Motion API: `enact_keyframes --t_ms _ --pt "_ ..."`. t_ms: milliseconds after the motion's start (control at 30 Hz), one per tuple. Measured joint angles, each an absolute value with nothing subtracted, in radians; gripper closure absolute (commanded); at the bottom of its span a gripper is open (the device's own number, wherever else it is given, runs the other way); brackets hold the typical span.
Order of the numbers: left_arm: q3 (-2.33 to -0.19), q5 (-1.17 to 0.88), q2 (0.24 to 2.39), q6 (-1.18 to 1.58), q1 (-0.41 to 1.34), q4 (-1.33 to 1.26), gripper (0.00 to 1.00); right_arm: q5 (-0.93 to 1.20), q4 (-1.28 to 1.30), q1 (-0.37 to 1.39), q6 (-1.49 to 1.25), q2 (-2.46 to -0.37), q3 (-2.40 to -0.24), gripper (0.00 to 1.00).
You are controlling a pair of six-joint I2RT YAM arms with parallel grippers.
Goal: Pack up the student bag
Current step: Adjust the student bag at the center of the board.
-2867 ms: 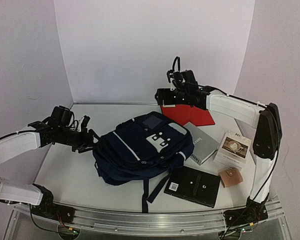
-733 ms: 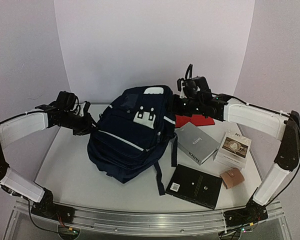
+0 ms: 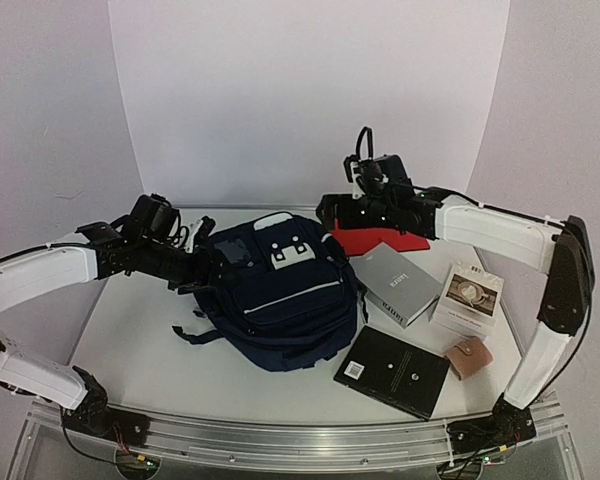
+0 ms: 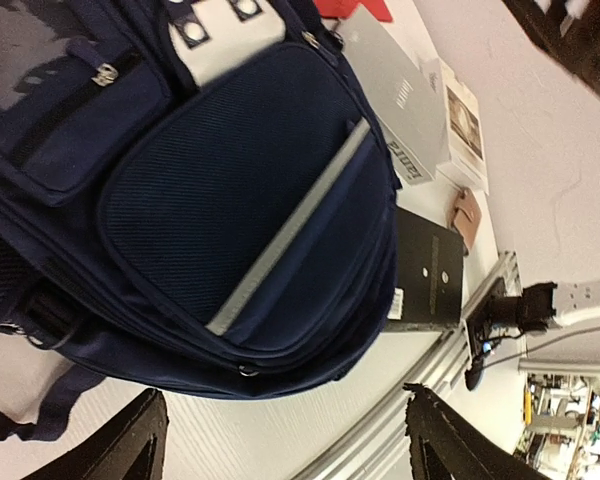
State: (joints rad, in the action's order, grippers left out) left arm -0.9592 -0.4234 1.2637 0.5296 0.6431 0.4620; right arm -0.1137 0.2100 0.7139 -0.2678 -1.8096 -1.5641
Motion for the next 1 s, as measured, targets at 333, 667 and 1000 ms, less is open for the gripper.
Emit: enact_keyframes --t_ms 333,667,1000 --pt "-0.857 -0.336 1.314 0.664 0.453 0.411 0.12 0.036 0.194 0.721 -0.478 -1.636 -1.115 0.02" --pt "-0.842 -0.383 1.463 0.691 0.290 0.251 0.19 0.222 -0.016 0.723 -0.676 -1.636 -0.866 0.12" --pt "-0.860 -0.430 1.704 0.663 0.197 0.135 0.36 0.252 -0.126 0.723 -0.753 -1.638 -0.816 0.27"
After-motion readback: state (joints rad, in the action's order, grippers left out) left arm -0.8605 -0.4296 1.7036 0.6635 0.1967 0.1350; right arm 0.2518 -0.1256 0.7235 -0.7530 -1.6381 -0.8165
